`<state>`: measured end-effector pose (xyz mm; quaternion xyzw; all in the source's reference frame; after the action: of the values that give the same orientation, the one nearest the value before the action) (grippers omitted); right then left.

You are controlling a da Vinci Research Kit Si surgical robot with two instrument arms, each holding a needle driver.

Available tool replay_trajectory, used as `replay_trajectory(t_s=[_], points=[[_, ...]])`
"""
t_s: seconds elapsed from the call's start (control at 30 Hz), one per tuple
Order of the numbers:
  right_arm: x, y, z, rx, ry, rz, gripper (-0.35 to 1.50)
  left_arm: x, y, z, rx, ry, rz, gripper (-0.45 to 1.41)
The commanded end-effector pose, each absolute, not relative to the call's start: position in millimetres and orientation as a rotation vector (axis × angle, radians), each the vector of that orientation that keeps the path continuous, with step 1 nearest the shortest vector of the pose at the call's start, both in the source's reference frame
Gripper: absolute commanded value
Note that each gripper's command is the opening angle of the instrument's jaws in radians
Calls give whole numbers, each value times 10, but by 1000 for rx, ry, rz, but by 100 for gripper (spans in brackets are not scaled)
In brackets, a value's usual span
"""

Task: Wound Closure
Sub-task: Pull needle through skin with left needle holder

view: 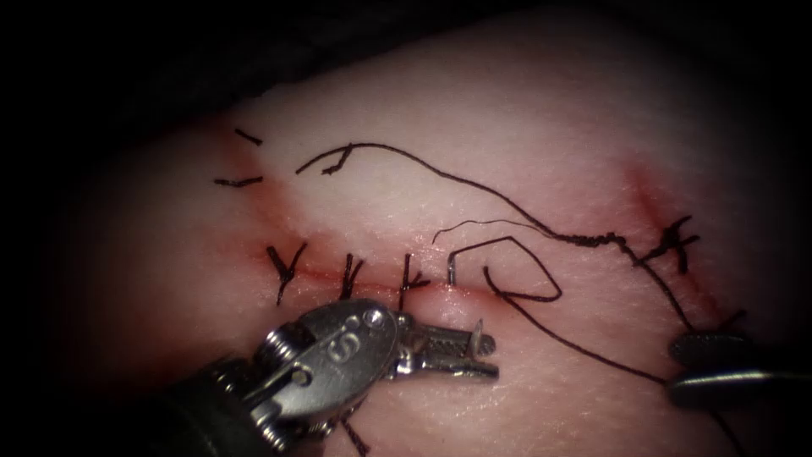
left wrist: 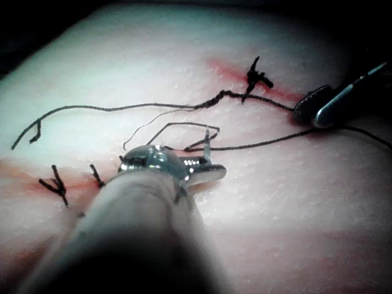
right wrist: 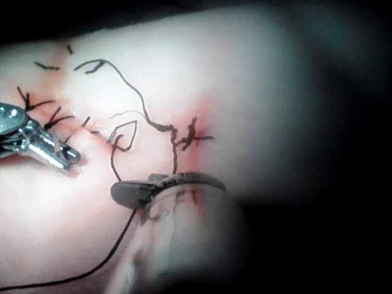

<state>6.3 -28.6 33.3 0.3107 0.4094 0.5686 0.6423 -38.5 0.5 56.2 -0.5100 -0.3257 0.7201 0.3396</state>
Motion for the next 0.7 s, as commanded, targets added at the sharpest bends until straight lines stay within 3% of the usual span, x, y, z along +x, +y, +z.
replay_trajectory(t_s=[0.03,0.2,0.3,0.43,0.7], points=[[75,-268,325,689,959,1288,15,-390,14,563,-1308,-880,1835,-45],[80,-245,298,602,1030,1263,20,-388,14,552,-1280,-981,1642,-45],[87,-234,284,558,1060,1241,47,-385,17,538,-1294,-1055,1523,-45],[109,-229,272,462,1093,1178,109,-378,27,515,-1319,-1156,1362,-45],[159,-254,274,335,1102,1019,116,-364,41,462,-1365,-1311,1190,-45]])
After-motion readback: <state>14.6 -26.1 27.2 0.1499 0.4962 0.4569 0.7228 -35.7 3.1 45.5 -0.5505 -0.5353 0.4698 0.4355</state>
